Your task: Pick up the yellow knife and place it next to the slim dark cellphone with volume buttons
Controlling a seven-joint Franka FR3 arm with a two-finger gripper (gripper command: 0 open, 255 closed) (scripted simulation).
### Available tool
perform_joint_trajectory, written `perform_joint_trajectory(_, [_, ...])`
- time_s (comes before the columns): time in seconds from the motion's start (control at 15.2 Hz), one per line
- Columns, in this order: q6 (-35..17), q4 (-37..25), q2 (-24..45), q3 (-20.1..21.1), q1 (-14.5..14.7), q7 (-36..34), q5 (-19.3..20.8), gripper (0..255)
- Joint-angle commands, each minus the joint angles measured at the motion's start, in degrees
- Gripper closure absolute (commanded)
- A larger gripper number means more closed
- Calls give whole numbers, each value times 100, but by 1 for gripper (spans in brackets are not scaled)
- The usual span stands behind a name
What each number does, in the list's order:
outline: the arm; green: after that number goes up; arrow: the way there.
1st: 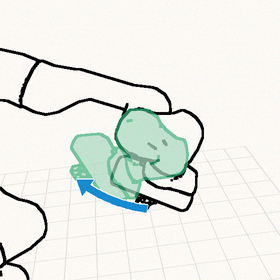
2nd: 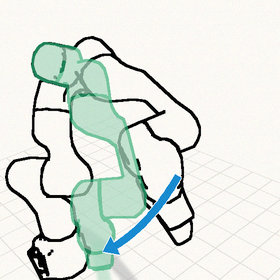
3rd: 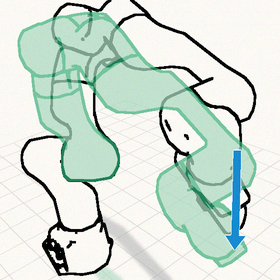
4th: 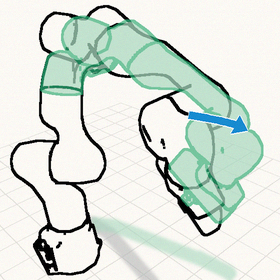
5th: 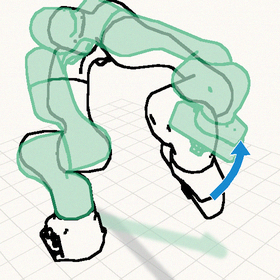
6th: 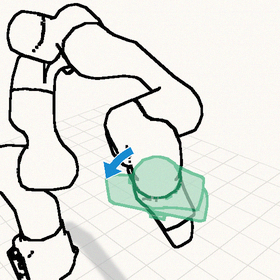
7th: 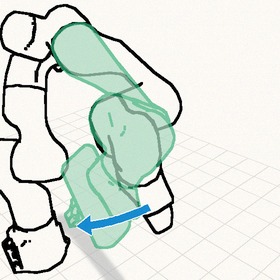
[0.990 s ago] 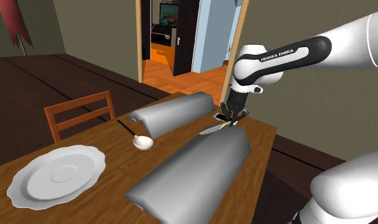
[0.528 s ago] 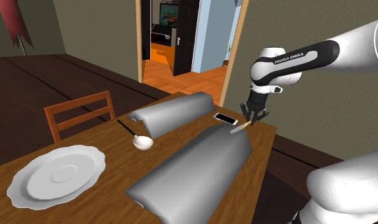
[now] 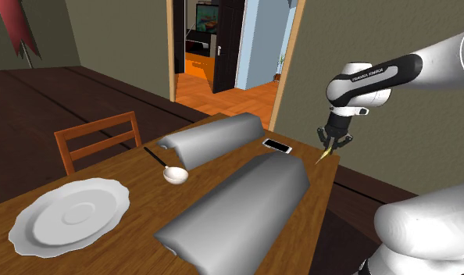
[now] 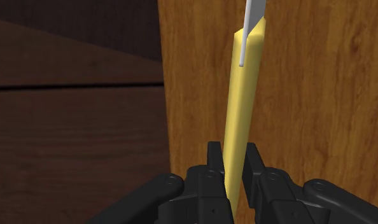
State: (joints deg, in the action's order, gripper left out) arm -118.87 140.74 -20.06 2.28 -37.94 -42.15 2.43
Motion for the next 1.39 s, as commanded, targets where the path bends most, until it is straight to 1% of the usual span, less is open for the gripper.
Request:
perform_joint_trajectory(0.0, [15, -43, 15, -217, -148, 310, 99, 255])
perform_joint_trajectory(0.07, [0, -104, 81, -337, -229, 478, 151, 255])
perform_joint_trajectory(0.99, [-1180, 494, 665, -347, -245, 407, 202, 255])
perform_joint_trajectory(1.32, [-1180, 494, 665, -347, -245, 407, 202, 255])
